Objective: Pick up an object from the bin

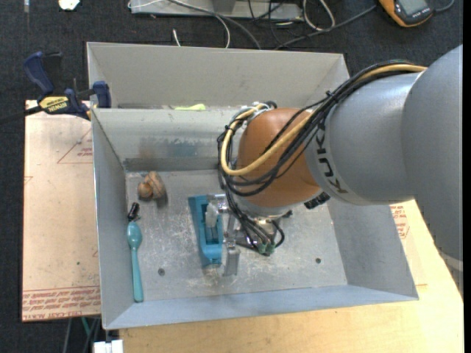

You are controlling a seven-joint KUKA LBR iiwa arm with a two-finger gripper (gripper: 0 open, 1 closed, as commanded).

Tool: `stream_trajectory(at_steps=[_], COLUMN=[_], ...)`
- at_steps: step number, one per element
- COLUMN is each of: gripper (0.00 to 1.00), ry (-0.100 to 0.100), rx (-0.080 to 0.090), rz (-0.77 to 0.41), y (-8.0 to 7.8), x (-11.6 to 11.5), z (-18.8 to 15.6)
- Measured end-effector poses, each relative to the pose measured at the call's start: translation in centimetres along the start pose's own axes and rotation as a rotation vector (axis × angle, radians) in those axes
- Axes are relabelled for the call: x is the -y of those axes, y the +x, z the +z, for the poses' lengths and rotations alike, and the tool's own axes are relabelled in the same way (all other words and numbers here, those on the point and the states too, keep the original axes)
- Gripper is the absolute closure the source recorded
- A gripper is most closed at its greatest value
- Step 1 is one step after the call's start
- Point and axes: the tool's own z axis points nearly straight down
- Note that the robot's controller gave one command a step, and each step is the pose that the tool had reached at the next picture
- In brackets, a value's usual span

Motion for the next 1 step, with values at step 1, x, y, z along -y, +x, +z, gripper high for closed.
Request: stream_trajectory(at_steps=[1], gripper=[0.00], ry=[-0.002], rx=[0.000], rz=[-0.365], y=[-0.56], x=[0.23], z=[1.93])
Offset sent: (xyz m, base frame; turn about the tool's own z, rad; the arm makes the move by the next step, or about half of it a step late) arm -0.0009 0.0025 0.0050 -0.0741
